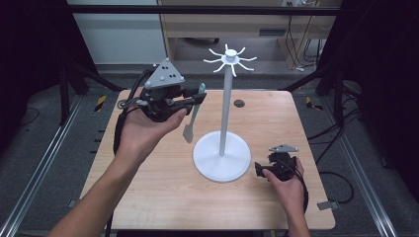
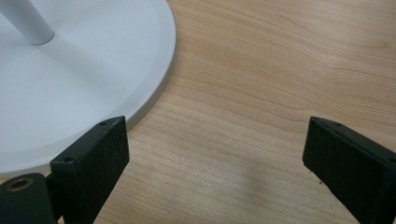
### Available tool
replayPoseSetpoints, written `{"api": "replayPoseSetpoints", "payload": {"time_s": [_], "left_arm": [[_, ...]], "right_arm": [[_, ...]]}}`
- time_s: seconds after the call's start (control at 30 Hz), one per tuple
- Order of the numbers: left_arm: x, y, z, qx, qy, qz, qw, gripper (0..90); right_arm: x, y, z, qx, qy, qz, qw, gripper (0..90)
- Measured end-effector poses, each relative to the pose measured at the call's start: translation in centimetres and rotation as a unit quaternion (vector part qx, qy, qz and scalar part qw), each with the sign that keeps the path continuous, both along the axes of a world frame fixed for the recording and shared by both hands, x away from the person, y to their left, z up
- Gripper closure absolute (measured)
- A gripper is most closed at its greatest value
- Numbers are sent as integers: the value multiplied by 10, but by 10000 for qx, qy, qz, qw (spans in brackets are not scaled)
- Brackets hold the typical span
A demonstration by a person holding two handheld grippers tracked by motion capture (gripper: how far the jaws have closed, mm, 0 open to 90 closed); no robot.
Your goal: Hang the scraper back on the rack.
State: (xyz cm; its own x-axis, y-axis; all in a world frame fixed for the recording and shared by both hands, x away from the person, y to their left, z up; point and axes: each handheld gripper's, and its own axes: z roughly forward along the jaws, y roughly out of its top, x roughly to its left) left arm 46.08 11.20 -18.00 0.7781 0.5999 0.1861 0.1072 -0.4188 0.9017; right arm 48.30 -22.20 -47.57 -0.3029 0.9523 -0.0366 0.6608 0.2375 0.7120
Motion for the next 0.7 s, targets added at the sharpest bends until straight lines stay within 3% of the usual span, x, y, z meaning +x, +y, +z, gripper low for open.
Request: {"api": "replayPoseSetpoints", "payload": {"time_s": [0.7], "left_arm": [[4, -16, 16, -258, -123, 71, 9996, 741]], "right_arm": [[0, -1, 0, -3, 51, 8, 10000, 75]]}}
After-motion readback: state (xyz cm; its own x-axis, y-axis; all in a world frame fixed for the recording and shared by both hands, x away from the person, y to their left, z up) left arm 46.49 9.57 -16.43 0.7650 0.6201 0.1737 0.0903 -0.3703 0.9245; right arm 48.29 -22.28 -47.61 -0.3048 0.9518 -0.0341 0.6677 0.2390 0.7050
